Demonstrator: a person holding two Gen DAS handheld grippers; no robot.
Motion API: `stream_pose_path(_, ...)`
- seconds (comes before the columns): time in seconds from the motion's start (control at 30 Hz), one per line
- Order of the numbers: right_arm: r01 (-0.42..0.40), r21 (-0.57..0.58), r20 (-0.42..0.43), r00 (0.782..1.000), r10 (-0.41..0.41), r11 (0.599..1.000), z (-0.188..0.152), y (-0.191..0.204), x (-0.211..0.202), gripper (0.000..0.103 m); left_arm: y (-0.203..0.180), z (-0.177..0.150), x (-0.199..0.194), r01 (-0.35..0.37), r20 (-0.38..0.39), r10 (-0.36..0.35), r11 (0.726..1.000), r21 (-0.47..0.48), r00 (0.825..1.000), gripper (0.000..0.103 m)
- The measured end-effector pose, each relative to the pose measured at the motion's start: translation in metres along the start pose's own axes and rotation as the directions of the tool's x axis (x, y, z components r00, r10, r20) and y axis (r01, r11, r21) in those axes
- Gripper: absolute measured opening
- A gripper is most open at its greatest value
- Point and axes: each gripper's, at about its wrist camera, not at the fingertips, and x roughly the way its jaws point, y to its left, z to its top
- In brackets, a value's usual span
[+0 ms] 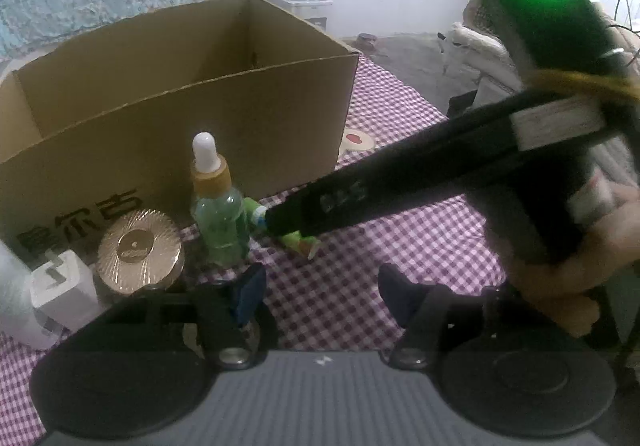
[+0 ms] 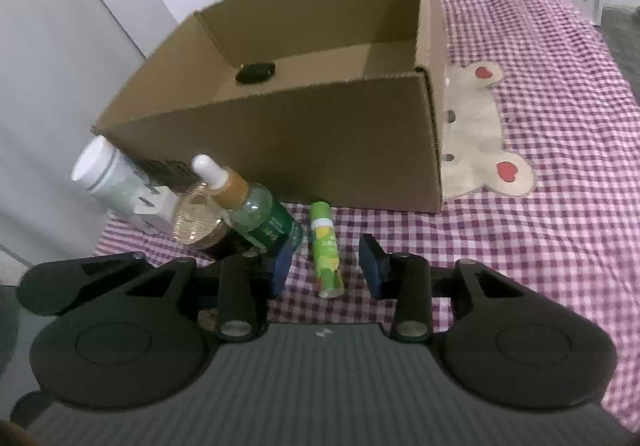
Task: Organize rigid objects
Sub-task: 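Close the right gripper on the green lip balm tube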
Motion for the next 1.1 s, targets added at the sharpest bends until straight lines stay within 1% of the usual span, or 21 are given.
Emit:
stream_pose_path(0.07,-0.007,0.016,-0.016,1.000,0.007,1.000,0.001,-0.003,0.010,0.020,-0.001,0.000,0.003,-0.002,-0.005,0.002,1.000,0.004,1.000,0.062)
stream_pose_path(0.13,-0.042,0.051,-0.027,0.999,0.044,0.998,-0.002,-0.010,0.016,0.015,0.000,0.001,0.005,-0.001,-0.011,0.001,1.000,0.006,1.000,0.061)
stream_pose_path(0.23,-0.068,0.088,-0.025,0.997,0.070,0.994,-0.008,-0.017,0.013,0.014,0.000,0.001,0.010,0.007,-0.022,-0.007,1.000,0.009,1.000,0.061)
stream_pose_path(0.3,-0.093,0.132,-0.029,0.995,0.098,0.987,-0.014,-0.024,0.009,0.014,0.000,0.001,0.012,0.017,-0.031,-0.017,1.000,0.012,0.999,0.061)
stream_pose_path(0.43,-0.151,0.237,-0.048,0.985,0.167,0.960,-0.031,-0.034,0.001,0.014,-0.004,-0.003,0.014,0.046,-0.058,-0.045,0.999,0.027,0.997,0.062)
stream_pose_path(0.5,-0.164,0.262,-0.058,0.981,0.185,0.951,-0.039,-0.034,-0.002,0.014,-0.007,-0.006,0.015,0.054,-0.075,-0.051,0.998,0.039,0.996,0.062)
stream_pose_path(0.6,-0.174,0.283,-0.070,0.977,0.201,0.943,-0.047,-0.033,-0.004,0.016,-0.011,-0.008,0.018,0.048,-0.092,-0.042,0.997,0.058,0.995,0.062)
stream_pose_path(0.7,-0.177,0.295,-0.063,0.977,0.204,0.939,-0.049,-0.035,-0.004,0.017,-0.013,-0.005,0.025,0.022,-0.111,-0.016,0.998,0.057,0.994,0.061)
stream_pose_path(0.77,-0.179,0.297,-0.062,0.977,0.206,0.938,-0.047,-0.034,-0.004,0.017,-0.011,-0.006,0.027,0.012,-0.120,-0.006,0.999,0.048,0.993,0.057)
stream_pose_path(0.9,-0.185,0.288,-0.059,0.976,0.210,0.939,-0.044,-0.033,0.000,0.017,-0.010,-0.005,0.031,-0.007,-0.107,0.012,0.999,0.048,0.994,0.053)
stream_pose_path(0.97,-0.195,0.287,-0.051,0.974,0.219,0.938,-0.043,-0.034,0.002,0.017,-0.010,-0.005,0.031,-0.014,-0.102,0.019,0.999,0.049,0.995,0.048)
stream_pose_path(1.03,-0.202,0.278,-0.045,0.974,0.223,0.939,-0.042,-0.032,0.006,0.015,-0.010,-0.005,0.032,-0.030,-0.094,0.035,0.998,0.052,0.995,0.045)
stream_pose_path(1.07,-0.202,0.275,-0.042,0.974,0.221,0.940,-0.042,-0.031,0.006,0.015,-0.010,-0.005,0.033,-0.038,-0.091,0.042,0.998,0.051,0.995,0.040)
stream_pose_path(1.1,-0.201,0.274,-0.039,0.975,0.220,0.941,-0.042,-0.031,0.006,0.015,-0.009,-0.005,0.033,-0.044,-0.089,0.049,0.998,0.050,0.995,0.040)
